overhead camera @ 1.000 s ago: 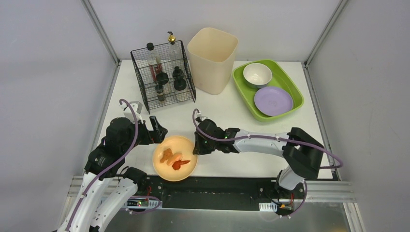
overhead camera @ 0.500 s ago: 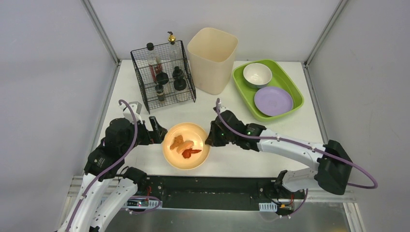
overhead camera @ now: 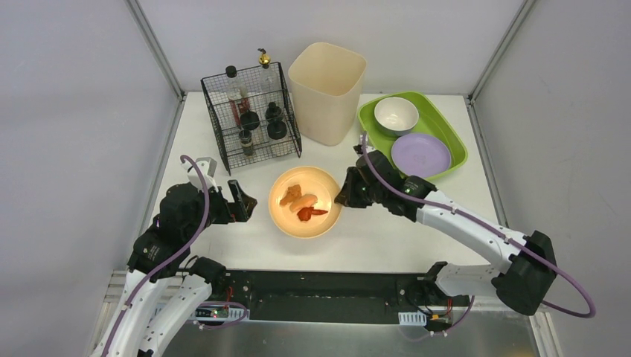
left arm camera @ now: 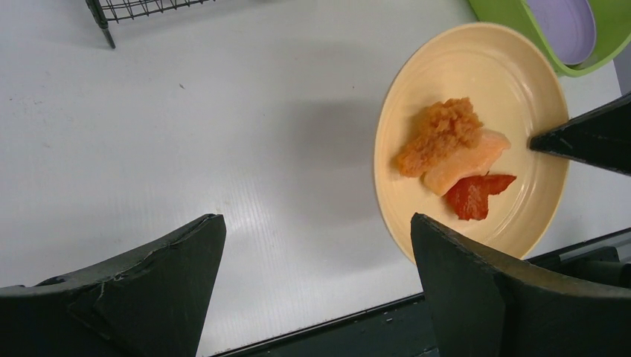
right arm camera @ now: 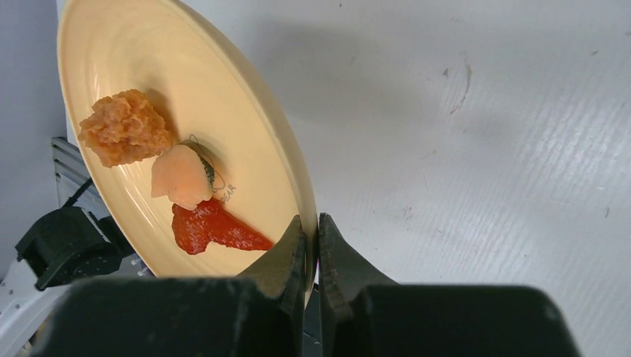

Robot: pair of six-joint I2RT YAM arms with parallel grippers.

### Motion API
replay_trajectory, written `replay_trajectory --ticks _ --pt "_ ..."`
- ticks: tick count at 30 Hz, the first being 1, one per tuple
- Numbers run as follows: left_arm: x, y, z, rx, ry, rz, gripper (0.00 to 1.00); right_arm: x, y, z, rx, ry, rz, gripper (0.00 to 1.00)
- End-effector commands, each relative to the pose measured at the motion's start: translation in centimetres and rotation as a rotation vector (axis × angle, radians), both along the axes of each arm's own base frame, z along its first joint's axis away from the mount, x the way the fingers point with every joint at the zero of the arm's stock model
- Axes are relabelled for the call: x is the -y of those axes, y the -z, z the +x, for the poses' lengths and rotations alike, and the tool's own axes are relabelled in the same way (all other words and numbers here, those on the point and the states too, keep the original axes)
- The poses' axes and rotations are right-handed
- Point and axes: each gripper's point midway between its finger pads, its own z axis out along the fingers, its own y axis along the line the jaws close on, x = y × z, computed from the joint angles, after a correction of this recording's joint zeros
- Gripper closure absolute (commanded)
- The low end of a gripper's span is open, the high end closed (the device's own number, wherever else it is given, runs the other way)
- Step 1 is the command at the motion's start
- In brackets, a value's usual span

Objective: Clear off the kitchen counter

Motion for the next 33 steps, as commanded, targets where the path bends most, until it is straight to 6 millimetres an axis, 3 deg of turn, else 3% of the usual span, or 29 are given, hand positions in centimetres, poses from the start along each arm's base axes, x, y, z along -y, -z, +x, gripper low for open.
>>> replay_trajectory --ticks 1,11,22,33 --pt "-0.1 0.1 -0.2 0.002 0.009 0.011 0.0 -1.0 -6.8 2.3 0.092 0.002 0.143 1.0" --pt "0.0 -0.1 -0.3 0.008 0.02 0.004 0.0 -0.4 -11.4 7.8 0.132 0.093 0.182 1.0" --pt "0.2 0.0 -0.3 0.001 0.029 0.005 0.0 0.6 -16.9 16.2 0.162 0.226 0.227 1.0" --pt "0.4 0.2 -0.3 -0.009 0.039 0.003 0.0 3.5 -20.9 23.3 0.206 0.373 0.273 1.0"
